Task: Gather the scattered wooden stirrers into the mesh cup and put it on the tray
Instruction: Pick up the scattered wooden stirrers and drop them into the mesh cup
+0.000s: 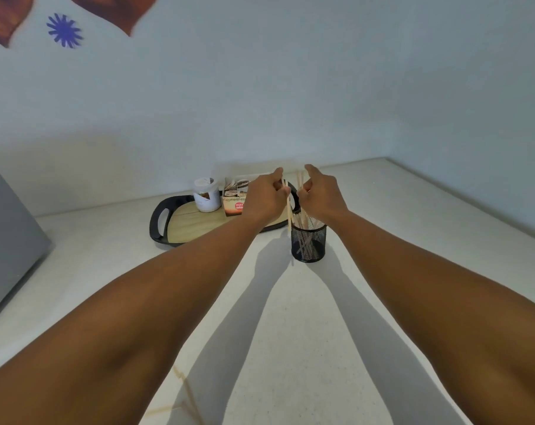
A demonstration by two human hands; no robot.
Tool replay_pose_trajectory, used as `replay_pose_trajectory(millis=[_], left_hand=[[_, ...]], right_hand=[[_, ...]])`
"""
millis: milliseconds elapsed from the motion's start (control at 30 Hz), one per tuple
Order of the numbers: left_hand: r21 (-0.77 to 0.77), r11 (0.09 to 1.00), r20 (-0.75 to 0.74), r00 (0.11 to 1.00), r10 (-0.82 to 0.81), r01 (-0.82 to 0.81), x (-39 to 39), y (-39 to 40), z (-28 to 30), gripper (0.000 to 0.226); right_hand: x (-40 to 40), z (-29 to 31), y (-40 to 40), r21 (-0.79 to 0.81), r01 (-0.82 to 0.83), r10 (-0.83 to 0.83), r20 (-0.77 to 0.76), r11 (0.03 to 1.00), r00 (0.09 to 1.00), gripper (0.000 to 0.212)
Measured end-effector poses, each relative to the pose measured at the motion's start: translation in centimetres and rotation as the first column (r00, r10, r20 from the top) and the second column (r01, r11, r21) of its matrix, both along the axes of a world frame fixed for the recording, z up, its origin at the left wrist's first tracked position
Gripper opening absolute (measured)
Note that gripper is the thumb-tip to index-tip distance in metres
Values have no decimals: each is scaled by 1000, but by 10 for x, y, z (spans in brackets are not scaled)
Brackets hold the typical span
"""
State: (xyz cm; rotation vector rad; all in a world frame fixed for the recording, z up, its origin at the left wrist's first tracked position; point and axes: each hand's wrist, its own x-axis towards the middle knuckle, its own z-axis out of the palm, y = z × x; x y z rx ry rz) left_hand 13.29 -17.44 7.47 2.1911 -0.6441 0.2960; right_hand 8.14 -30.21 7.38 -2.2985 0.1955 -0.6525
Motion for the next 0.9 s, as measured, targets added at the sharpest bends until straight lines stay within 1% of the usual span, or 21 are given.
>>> replay_pose_trajectory(millis=[100,233,333,400,533,667,800,900], left_hand=[[9,1000,-1,1000,-7,7,2,-16,1,52],[-6,1000,18,999,-28,28,2,-31,-3,49],[-10,1000,37,999,1,0,4,-37,-9,48],[-40,999,50,998,31,-29,4,-39,-12,46],[-94,994,54,997,63,-58,4,-42,-16,41],[-129,990,73,995,65,-55,5,-42,-21,36],[-127,989,65,995,77,-68,5,-43,-26,33],[-76,994,39,996,81,-78,5,-44,-32,34]], right_hand=[[1,-3,-10,-6,46,-46,-5,999,999,46],[-1,-8,-17,-11,86,-85,15,996,996,31],[1,-13,-23,-14,123,-122,17,992,992,27],[4,-16,-26,-14,137,-137,18,990,990,29],[8,-21,-28,37,144,-145,20,989,989,41],[11,-25,-28,48,141,-142,22,989,990,42],[16,-32,-27,39,139,-140,18,990,990,42],[18,-37,-27,-3,105,-105,-41,994,994,44]])
